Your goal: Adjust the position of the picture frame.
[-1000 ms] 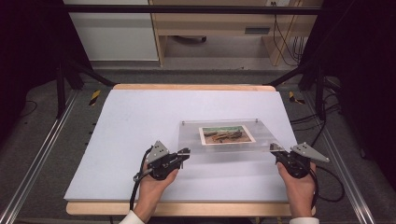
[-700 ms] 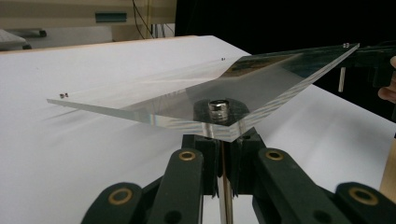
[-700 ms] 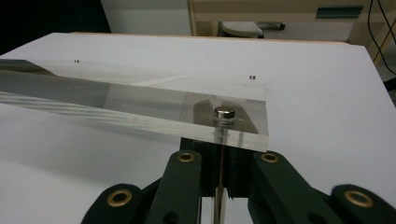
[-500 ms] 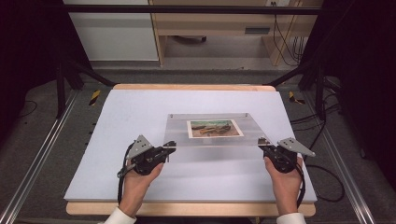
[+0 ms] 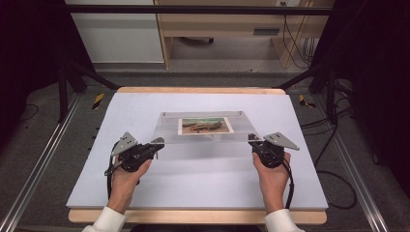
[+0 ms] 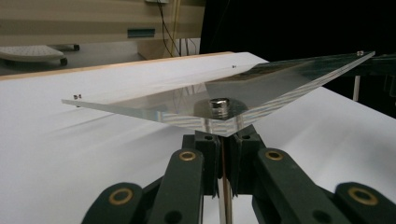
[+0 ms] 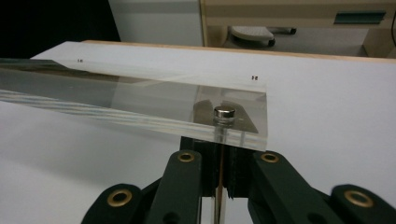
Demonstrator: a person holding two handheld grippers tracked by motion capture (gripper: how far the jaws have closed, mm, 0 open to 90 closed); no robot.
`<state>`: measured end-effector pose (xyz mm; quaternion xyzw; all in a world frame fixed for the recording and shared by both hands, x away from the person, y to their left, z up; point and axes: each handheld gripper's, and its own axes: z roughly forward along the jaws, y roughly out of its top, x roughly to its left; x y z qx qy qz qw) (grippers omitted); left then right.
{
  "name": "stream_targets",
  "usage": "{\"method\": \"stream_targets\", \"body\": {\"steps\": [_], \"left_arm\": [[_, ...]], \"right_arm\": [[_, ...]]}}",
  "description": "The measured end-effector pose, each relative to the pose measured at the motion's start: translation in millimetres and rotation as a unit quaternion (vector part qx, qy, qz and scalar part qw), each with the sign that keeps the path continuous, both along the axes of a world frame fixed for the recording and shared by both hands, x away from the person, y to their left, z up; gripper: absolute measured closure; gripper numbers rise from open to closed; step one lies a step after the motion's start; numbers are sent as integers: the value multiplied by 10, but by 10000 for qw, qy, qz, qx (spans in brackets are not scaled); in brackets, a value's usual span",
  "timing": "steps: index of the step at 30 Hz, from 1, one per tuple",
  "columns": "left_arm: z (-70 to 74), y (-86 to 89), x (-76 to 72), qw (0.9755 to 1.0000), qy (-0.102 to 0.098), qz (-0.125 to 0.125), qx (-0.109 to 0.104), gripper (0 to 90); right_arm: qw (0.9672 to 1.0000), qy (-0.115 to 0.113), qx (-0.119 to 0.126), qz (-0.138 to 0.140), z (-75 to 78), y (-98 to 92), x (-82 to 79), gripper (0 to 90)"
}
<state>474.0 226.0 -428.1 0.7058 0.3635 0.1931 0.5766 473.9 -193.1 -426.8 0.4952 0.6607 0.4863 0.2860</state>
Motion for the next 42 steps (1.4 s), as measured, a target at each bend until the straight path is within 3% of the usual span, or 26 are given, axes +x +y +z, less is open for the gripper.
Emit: {"method": "stream_targets", "body": {"steps": [6, 14, 21, 26, 42], "left_arm": [[-110, 65, 71, 9997, 246, 90, 30, 833], [-177, 90, 69, 9988, 435, 187, 91, 838], [-213, 90, 52, 9977, 545, 256, 295, 839], [-272, 83, 34, 9961, 696, 313, 446, 839], [-387, 26, 53, 9945, 756, 355, 634, 838]], "right_arm": [[9998, 210, -15, -14, -100, 78, 3, 849], [9997, 214, -61, 24, -159, 123, -37, 847], [9996, 294, 16, 38, -208, 139, -72, 847], [9988, 476, 1, 141, -296, 143, -108, 847], [9980, 590, -143, 146, -388, 130, -90, 847]]}}
